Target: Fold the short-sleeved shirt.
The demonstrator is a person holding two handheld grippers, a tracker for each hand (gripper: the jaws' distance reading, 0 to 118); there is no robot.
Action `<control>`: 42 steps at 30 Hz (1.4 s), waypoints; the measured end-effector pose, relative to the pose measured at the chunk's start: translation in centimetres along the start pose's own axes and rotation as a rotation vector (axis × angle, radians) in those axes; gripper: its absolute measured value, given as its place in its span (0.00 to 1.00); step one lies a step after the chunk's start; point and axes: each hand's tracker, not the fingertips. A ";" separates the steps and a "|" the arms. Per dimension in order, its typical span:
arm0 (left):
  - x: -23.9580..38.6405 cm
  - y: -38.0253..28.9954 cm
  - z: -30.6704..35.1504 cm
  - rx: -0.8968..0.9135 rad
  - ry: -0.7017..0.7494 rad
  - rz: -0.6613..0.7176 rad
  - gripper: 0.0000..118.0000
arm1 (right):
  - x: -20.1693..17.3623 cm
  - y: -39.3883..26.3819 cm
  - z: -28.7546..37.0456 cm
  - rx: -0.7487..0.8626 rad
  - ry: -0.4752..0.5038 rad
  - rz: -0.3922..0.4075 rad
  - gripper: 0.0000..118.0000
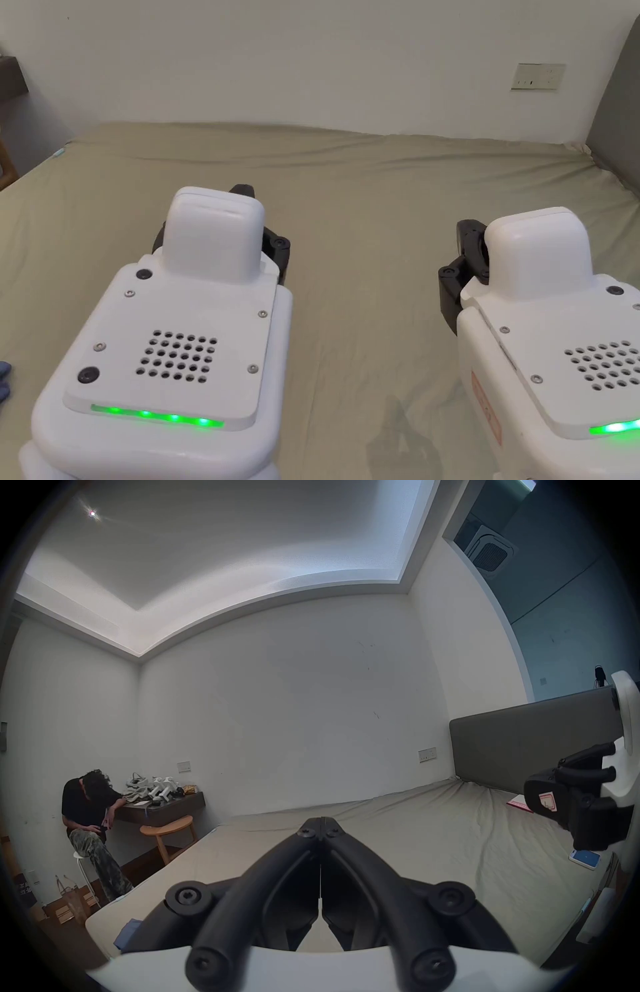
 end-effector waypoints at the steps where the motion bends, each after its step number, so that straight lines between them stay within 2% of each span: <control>1: 0.1 0.1 0.0 0.000 -0.001 0.000 0.00 | 0.0 -0.1 0.0 0.000 -0.001 0.000 0.01; 31: -0.1 -0.5 -0.2 -0.022 -0.007 0.003 0.00 | 0.0 -0.3 0.2 0.019 -0.007 -0.009 0.01; 32: -0.1 -0.6 -0.2 -0.025 -0.012 0.004 0.00 | 0.0 -0.4 0.1 0.019 -0.004 -0.009 0.02; 33: -0.2 -0.6 -0.2 -0.026 -0.014 0.005 0.00 | 0.0 -0.6 0.1 0.020 -0.006 -0.006 0.10; 34: -0.2 -0.7 -0.3 -0.026 -0.012 0.006 0.00 | 0.0 -0.7 0.1 0.027 -0.010 0.000 0.33; 35: -0.3 -0.8 -0.4 -0.027 -0.008 0.000 0.09 | 0.0 -0.8 0.1 0.033 -0.017 0.009 0.60; 36: -0.3 -0.9 -0.4 -0.028 -0.006 -0.004 0.20 | 0.1 -0.8 0.1 0.036 -0.013 0.014 0.81; 37: -0.4 -1.0 -0.5 -0.033 -0.005 -0.009 0.30 | 0.4 -1.1 -0.2 0.039 -0.015 0.022 0.93; 38: -0.5 -1.1 -0.6 -0.042 -0.015 -0.009 0.38 | 0.5 -1.2 -0.4 0.041 -0.004 0.024 0.93; 39: -0.7 -1.2 -0.6 -0.052 -0.030 -0.004 0.53 | 0.6 -1.3 -0.3 0.060 0.001 0.026 0.93; 40: -0.8 -1.2 -0.7 -0.062 -0.034 -0.001 0.81 | 0.6 -1.3 -0.2 0.088 0.003 0.026 0.93; 41: -0.8 -1.3 -0.8 -0.068 -0.036 -0.001 0.95 | 0.6 -1.3 -0.2 0.086 -0.002 0.028 0.93; 42: -0.8 -1.4 -1.0 -0.073 -0.036 -0.001 1.00 | 0.7 -1.3 -0.3 0.084 -0.007 0.028 0.93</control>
